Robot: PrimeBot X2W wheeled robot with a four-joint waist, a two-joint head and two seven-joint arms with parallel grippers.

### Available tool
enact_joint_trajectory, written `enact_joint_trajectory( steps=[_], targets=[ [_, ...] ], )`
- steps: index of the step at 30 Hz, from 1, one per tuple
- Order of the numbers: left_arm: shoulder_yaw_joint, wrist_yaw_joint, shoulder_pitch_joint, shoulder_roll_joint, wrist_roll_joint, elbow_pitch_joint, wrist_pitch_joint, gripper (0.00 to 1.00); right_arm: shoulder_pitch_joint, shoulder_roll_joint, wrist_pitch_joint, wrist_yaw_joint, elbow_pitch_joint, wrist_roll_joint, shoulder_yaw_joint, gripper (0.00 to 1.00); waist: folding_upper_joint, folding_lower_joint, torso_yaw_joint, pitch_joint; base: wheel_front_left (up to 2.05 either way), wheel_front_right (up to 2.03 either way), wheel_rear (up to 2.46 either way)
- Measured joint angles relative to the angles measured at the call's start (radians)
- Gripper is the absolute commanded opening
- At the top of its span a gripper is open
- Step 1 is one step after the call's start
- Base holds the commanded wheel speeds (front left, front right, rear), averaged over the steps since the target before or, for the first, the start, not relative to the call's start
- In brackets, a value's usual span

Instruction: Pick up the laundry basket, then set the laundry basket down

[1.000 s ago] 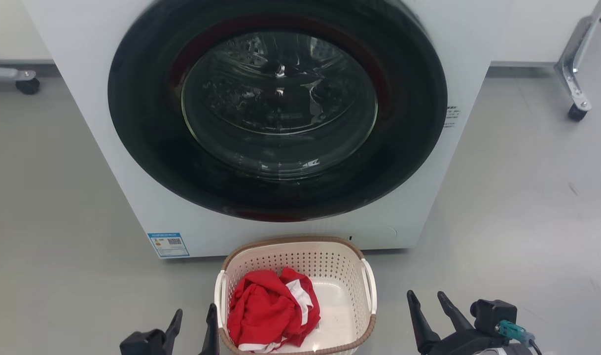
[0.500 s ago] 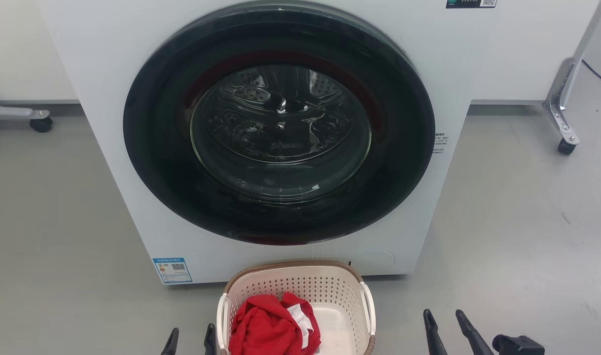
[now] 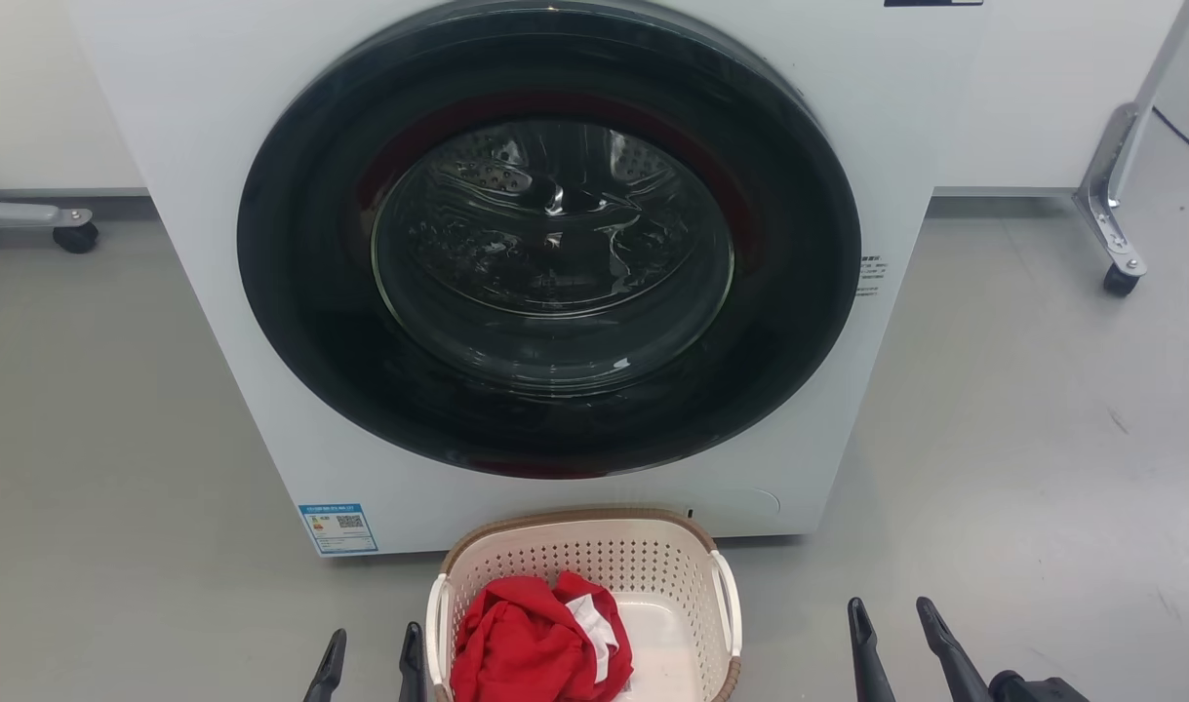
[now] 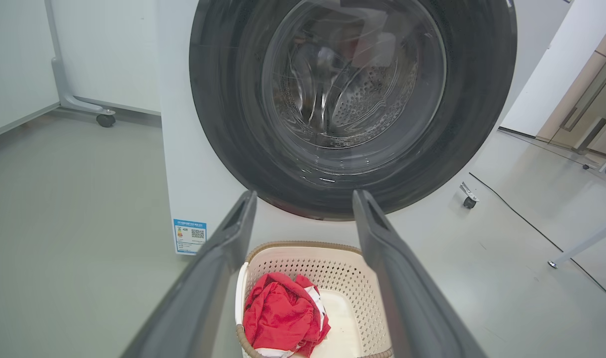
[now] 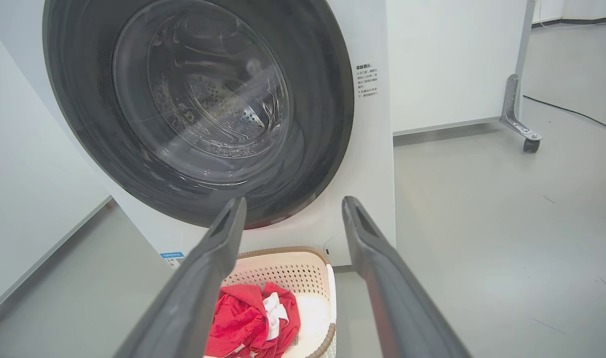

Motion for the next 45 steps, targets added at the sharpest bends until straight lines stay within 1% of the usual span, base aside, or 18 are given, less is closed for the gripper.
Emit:
enact_joint_trajectory(
  steps=[5, 20, 35, 36, 41, 45],
  targets=[
    [0.013, 0.000, 0.003, -0.004, 0.027, -0.025, 0.000, 1.00, 0.009, 0.015, 0.000, 0.000, -0.032, -0.032, -0.026, 1.00, 0.0000, 0.0000, -0.003, 0.004, 0.00, 0.00, 0.00],
    [0.018, 0.000, 0.003, -0.015, 0.045, -0.042, 0.000, 1.00, 0.040, 0.042, 0.000, 0.000, -0.076, -0.100, -0.069, 1.00, 0.0000, 0.0000, -0.006, 0.015, 0.00, 0.00, 0.00],
    [0.021, -0.001, 0.000, -0.020, 0.059, -0.041, 0.000, 1.00, 0.044, 0.056, 0.000, 0.000, -0.095, -0.121, -0.092, 1.00, 0.0000, 0.0000, -0.005, 0.021, 0.00, 0.00, 0.00],
    [0.021, -0.002, 0.000, -0.020, 0.059, -0.040, 0.000, 0.00, 0.046, 0.057, 0.000, 0.000, -0.095, -0.123, -0.093, 0.00, 0.0000, 0.0000, -0.004, 0.022, 0.00, 0.00, 0.00],
    [0.016, -0.001, 0.021, -0.020, 0.052, 0.015, 0.002, 0.00, 0.070, 0.058, 0.003, 0.000, -0.037, -0.122, -0.086, 0.00, 0.0000, 0.0000, -0.004, 0.022, 0.00, 0.00, 0.00],
    [0.022, -0.005, 0.028, -0.020, 0.033, 0.028, 0.011, 0.00, 0.079, 0.059, 0.010, 0.005, -0.024, -0.105, -0.094, 0.00, 0.0000, 0.0000, -0.004, 0.022, 0.00, 0.00, 0.00]
  ],
)
